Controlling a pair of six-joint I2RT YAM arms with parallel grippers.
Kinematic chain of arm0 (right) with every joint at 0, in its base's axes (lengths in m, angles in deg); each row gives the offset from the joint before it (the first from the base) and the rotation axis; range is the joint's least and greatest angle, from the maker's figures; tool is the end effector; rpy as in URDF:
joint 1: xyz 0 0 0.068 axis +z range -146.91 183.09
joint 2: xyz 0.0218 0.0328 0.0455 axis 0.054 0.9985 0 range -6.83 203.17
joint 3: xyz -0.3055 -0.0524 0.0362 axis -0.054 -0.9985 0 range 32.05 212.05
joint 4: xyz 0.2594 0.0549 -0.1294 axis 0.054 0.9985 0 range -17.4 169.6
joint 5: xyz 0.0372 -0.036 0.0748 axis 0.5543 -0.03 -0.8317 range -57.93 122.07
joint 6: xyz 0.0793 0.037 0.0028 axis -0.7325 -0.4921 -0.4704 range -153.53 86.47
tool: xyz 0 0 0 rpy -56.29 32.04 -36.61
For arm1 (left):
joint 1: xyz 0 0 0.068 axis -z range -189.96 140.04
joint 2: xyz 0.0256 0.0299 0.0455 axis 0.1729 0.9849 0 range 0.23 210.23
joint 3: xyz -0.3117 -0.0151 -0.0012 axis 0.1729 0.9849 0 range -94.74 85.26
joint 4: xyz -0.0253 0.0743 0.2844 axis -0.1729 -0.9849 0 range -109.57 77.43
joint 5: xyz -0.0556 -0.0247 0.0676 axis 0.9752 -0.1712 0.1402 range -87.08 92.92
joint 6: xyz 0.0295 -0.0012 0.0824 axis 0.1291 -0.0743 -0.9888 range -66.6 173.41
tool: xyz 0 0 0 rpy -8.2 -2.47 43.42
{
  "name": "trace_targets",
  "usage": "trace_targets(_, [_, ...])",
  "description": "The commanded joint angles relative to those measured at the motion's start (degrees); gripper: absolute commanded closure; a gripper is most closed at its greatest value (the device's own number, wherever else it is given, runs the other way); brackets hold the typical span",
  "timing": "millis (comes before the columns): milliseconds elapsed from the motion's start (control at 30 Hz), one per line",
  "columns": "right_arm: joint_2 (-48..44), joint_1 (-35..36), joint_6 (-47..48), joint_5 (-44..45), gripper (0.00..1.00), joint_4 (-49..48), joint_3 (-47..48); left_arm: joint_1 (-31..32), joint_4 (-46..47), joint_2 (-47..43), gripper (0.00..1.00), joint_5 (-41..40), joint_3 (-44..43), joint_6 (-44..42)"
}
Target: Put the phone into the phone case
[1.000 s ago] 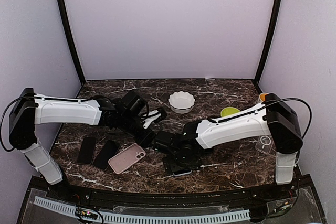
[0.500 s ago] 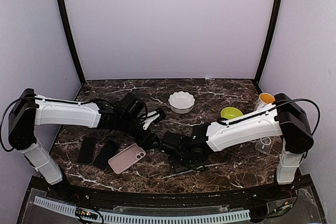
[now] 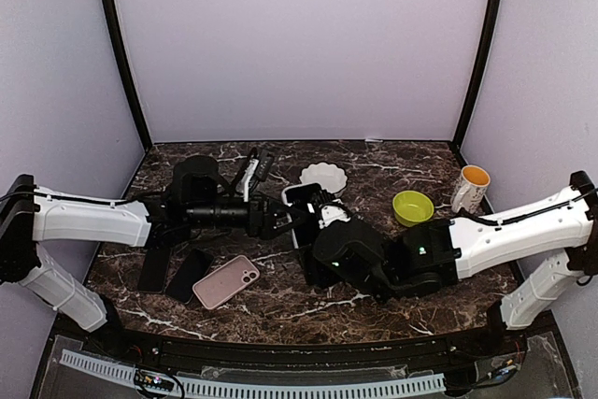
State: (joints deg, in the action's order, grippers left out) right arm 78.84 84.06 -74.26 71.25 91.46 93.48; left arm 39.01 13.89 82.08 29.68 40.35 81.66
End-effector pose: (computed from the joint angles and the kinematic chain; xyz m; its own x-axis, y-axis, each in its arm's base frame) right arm 0.1074 0.3631 0.2648 -0.5335 -0.1346 -0.8350 -0.4552 0.8778 0.1493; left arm 0.2218 -0.3082 0.2681 -0.5617 0.0016 -0.8274 0.7928 0.2870 -0.5377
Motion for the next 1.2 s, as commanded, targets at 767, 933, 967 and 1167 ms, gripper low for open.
trace_targets(767, [-22.5,-9.8,32.2,-46.9,0.16,-17.7,-4.9,1.3,4.8,-10.3,1.0,24.5,-1.7,-18.8])
trace_targets(933, [-19.7,-12.2,30.6,-49.9,0.5,-23.1,-3.6,2.4,1.6,-10.3,1.0,24.5,-3.5,-20.9])
trace_targets(967, [-19.0,-12.7,29.7,-50.3,0.56,-23.7,-3.4,2.6,1.2,-10.2,1.0,24.4,-3.7,-21.4])
trace_targets(1167, [-16.1,-14.7,26.5,-48.7,1.0,-21.8,-1.6,3.2,0.0,-10.4,1.0,23.7,-4.4,-22.4])
